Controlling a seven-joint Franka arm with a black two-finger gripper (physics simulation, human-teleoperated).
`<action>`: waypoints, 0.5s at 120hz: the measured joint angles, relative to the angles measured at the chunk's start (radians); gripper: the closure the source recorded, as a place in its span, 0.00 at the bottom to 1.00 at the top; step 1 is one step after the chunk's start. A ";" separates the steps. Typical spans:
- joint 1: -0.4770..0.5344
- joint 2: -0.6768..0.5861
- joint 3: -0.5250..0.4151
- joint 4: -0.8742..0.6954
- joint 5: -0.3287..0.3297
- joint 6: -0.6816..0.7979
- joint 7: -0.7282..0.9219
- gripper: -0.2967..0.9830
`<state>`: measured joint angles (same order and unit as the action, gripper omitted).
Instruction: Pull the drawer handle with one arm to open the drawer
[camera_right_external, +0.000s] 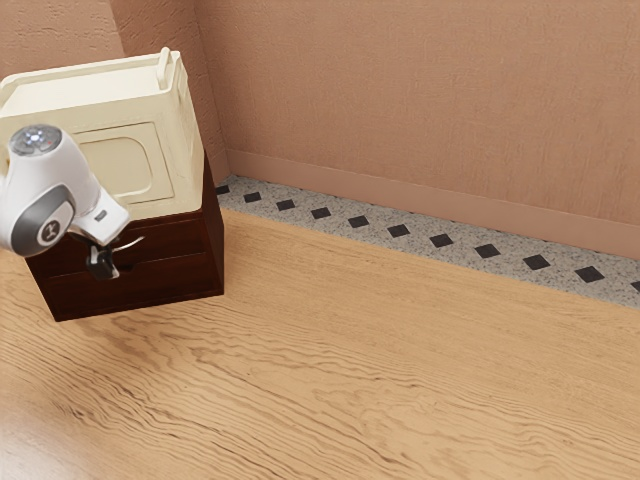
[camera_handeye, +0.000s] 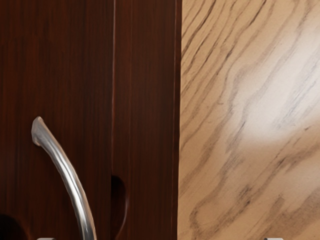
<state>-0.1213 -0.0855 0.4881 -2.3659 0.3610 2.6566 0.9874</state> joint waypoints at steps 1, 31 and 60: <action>0.000 0.001 0.000 0.000 0.000 0.001 0.001 0.36; 0.003 0.015 0.001 0.006 0.000 0.016 0.019 0.37; -0.001 0.033 0.021 0.006 -0.001 0.029 0.031 0.37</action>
<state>-0.1222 -0.0530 0.5089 -2.3596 0.3605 2.6861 1.0187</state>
